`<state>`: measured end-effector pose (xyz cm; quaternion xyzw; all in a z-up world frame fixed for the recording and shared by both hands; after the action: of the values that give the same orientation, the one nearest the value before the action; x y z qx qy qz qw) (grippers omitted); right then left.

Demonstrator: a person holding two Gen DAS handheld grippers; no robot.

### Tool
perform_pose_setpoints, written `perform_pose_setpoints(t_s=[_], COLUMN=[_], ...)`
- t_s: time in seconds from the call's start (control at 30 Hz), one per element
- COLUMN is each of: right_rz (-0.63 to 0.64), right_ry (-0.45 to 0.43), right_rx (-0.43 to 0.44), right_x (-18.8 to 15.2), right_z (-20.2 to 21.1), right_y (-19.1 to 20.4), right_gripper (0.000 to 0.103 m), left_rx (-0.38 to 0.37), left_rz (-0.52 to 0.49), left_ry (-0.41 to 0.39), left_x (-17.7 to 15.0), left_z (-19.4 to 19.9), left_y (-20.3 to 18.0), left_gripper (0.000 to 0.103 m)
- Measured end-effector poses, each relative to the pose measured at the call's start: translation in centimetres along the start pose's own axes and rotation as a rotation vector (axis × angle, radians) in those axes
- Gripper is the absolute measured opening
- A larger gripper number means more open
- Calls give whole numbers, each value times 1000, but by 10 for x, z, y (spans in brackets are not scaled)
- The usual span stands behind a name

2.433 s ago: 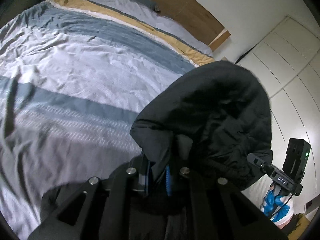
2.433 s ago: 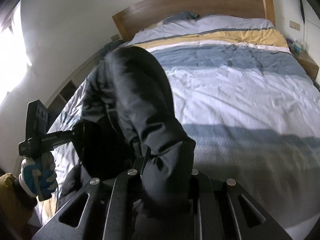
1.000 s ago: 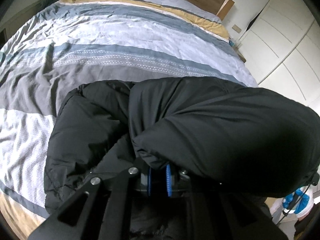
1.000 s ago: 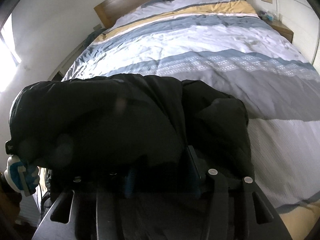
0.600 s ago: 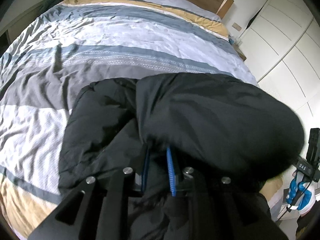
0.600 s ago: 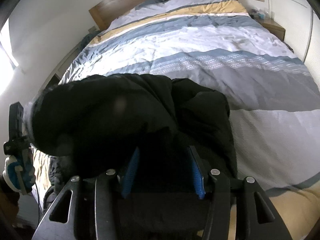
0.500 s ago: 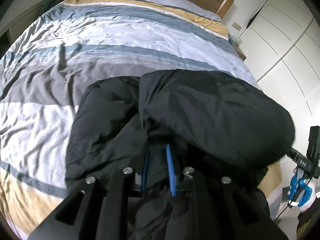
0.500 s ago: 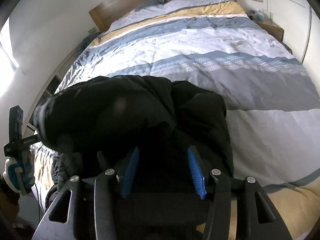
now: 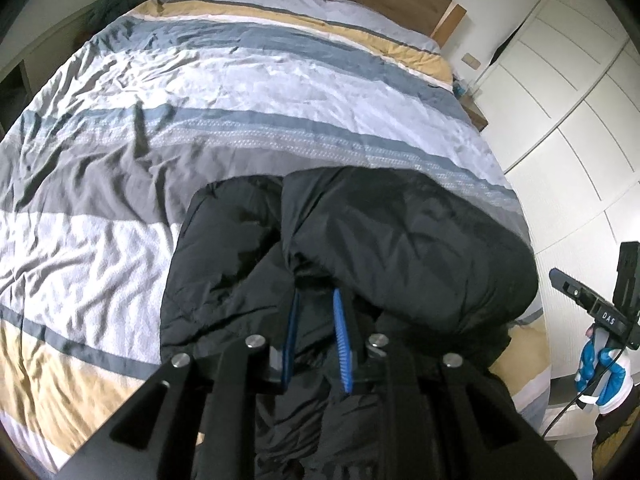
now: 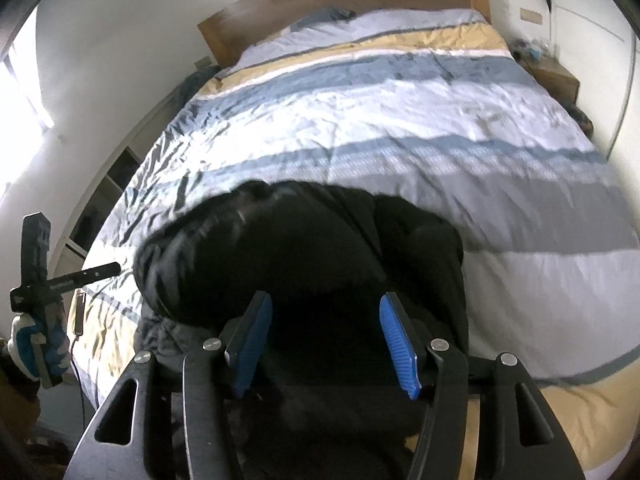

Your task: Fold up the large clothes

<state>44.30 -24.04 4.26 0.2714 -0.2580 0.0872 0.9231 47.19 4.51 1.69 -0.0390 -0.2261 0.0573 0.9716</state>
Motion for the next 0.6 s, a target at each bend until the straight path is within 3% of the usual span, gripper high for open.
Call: perform_pose_setpoints(t_s=[0.1,0.2,0.6], right_rz=[23,47,120], right_ry=[-3,2,52], right_rx=[13,22,61], right_x=[16,29,52], right_z=[-5,-11,-59], right_y=[10,20,49], right_gripper=[58,59,61], left_rx=[-9,-14,-71], left_rz=[-6,-13,-80], left_ry=[-4,-13,-5], left_x=[12,24,51], left_z=[1,1,-31], left_y=[-9,-18,-78], left_gripper=[19,42,43])
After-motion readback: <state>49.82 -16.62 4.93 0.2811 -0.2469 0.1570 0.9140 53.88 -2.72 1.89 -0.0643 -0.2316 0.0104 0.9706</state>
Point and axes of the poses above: each gripper's, at about its wrist camera, not at the fingertips, and z roughly against the way its jaws point, y to its left, x to its top, the point moved 6 cm from there along -z, roughly the way its jaws point, and after that the axes turned 14 degrees about x, right-handed, at the moved point
